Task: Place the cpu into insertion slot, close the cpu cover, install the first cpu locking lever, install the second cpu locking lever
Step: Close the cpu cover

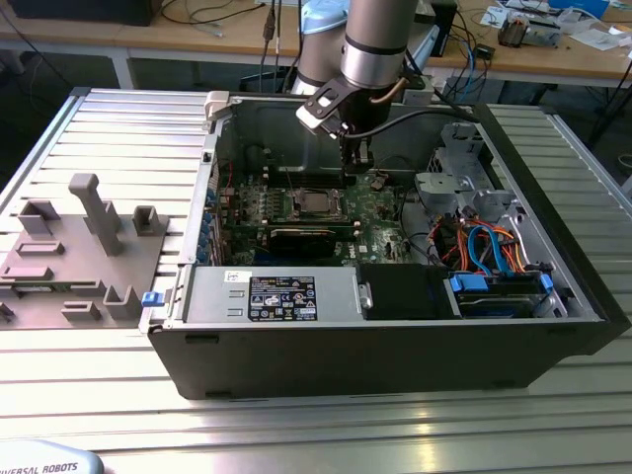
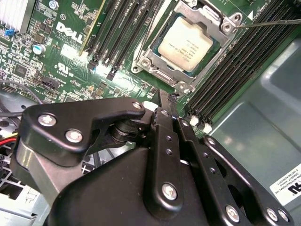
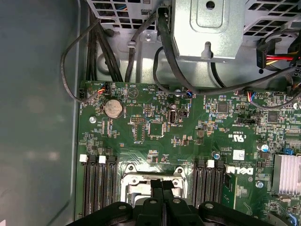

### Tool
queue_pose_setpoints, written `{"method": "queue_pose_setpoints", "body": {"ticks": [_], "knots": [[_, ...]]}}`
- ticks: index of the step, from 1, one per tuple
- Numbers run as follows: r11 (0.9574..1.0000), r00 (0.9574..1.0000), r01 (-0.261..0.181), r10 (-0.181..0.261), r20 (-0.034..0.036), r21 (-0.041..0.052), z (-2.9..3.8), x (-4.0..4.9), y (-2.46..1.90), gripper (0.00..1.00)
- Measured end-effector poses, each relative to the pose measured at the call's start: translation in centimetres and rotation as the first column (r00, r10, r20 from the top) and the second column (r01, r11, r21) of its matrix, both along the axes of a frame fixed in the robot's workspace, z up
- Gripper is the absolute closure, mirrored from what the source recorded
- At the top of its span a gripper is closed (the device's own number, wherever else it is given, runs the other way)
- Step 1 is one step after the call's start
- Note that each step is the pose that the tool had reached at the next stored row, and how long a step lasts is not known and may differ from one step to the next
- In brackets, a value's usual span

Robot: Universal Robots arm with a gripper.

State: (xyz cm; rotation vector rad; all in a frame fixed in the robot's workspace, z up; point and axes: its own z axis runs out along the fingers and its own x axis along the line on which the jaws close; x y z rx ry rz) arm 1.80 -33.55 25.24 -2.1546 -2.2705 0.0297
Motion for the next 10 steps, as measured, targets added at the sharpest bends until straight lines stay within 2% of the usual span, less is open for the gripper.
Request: {"method": "queue_pose_setpoints", "body": {"ticks": [10], "knots": [[1.0, 1.0, 0.0, 0.0, 0.0, 0.0, -0.17, -0.1, 0.0, 0.89]]}}
